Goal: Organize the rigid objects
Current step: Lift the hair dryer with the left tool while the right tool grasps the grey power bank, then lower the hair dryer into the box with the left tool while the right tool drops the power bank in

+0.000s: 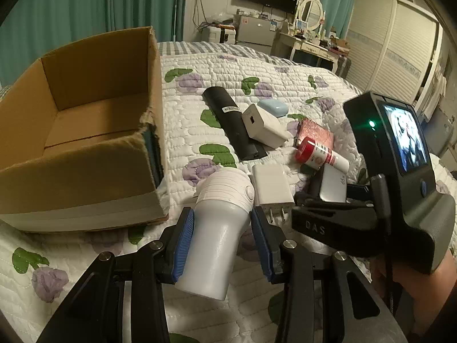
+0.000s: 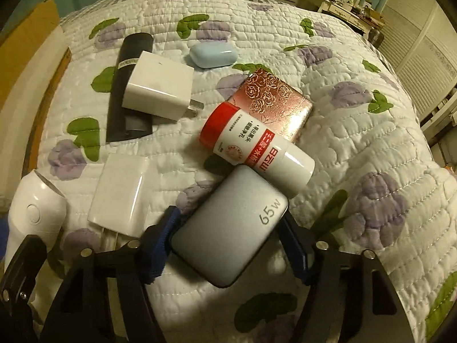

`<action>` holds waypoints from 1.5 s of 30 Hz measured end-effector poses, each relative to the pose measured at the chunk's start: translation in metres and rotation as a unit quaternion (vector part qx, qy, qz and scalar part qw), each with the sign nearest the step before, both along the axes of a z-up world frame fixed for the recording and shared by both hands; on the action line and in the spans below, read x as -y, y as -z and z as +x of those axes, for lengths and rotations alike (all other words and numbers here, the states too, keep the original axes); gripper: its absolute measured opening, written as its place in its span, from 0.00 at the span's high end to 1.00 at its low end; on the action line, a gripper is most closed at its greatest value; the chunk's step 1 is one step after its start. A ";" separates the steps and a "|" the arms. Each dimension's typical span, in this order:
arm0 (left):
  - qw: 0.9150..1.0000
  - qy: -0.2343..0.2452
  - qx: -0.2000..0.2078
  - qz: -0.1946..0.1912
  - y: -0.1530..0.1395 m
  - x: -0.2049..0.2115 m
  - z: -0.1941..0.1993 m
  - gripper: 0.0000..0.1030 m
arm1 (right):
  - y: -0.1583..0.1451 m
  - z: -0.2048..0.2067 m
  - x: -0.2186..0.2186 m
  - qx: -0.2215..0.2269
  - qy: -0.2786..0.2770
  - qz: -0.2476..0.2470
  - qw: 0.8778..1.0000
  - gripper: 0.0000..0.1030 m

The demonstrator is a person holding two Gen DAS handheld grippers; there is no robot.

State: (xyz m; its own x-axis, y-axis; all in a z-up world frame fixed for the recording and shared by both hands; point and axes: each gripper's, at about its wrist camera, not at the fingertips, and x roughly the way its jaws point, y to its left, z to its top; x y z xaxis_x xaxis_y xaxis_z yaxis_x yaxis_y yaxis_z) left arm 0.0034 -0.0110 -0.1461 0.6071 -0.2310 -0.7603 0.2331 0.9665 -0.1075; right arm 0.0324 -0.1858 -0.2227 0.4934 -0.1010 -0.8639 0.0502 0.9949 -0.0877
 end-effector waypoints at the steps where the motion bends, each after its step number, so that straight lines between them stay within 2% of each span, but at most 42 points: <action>1: 1.000 0.000 0.001 -0.001 -0.001 -0.001 -0.001 0.60 | -0.001 -0.002 0.000 0.003 -0.005 0.000 1.000 0.34; 4: 1.000 -0.002 0.002 -0.005 -0.003 -0.005 -0.004 0.60 | -0.006 -0.013 0.000 0.008 -0.012 0.004 1.000 0.35; 6: 1.000 -0.002 0.003 -0.009 -0.006 -0.007 -0.006 0.60 | -0.011 -0.021 -0.001 0.011 -0.018 0.009 1.000 0.50; 8: 1.000 -0.002 0.004 -0.014 -0.008 -0.008 -0.009 0.60 | -0.016 -0.028 0.000 0.016 -0.023 0.004 1.000 0.54; 15: 1.000 0.002 0.019 -0.016 -0.024 -0.009 -0.024 0.60 | -0.038 -0.054 0.002 0.054 -0.038 0.017 0.998 0.59; 22: 0.999 0.008 0.045 -0.023 -0.053 -0.010 -0.043 0.60 | -0.060 -0.082 -0.003 0.088 -0.059 0.023 0.994 0.60; 29: 0.995 0.007 0.091 -0.044 -0.105 -0.022 -0.049 0.60 | -0.114 -0.097 -0.005 0.142 -0.076 0.025 0.987 0.60; 36: 0.989 -0.017 0.140 -0.049 -0.161 -0.056 -0.026 0.60 | -0.186 -0.091 -0.032 0.206 -0.124 0.032 0.970 0.60; 39: 0.987 -0.032 0.154 -0.033 -0.176 -0.074 -0.006 0.60 | -0.207 -0.079 -0.049 0.220 -0.144 0.045 0.964 0.60; 43: 0.986 -0.048 0.159 0.009 -0.181 -0.097 0.020 0.60 | -0.226 -0.057 -0.078 0.236 -0.174 0.058 0.954 0.60; 45: 0.987 -0.059 0.148 0.015 -0.176 -0.113 0.037 0.60 | -0.228 -0.043 -0.094 0.238 -0.187 0.062 0.951 0.60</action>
